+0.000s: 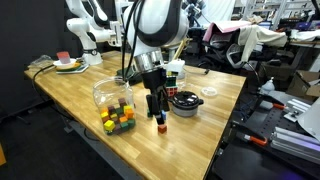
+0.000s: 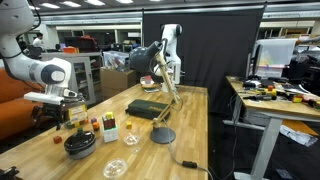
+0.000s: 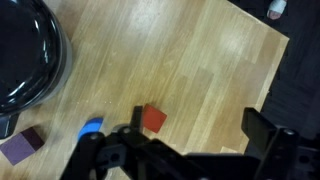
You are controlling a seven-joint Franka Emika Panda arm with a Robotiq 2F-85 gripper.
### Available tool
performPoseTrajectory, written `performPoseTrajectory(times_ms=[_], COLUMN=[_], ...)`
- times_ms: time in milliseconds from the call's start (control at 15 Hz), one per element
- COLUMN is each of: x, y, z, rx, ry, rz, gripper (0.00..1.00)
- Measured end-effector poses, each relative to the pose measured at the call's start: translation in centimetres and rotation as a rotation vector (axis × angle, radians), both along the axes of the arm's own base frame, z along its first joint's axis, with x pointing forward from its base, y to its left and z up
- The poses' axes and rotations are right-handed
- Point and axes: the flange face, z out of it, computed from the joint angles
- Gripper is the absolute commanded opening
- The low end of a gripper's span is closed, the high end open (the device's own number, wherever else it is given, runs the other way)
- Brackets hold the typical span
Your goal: Pick up the yellow block and stack it on top of the rubix cube, then pick up the brown block and stack it on top of the yellow block.
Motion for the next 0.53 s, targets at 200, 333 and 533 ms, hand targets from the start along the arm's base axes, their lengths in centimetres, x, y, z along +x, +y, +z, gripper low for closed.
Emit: performPoseTrajectory(times_ms=[200,333,533], x=[0.0,0.0,0.2], y=[0.1,0.0,-0.1], z=[0.0,-0.1,-1.2], rx=[-0.002,-0.003,-0.008], ry=[0.000,0.002,0.012], rz=[-0.005,-0.008,-0.027], gripper=[1.00,1.00,1.00])
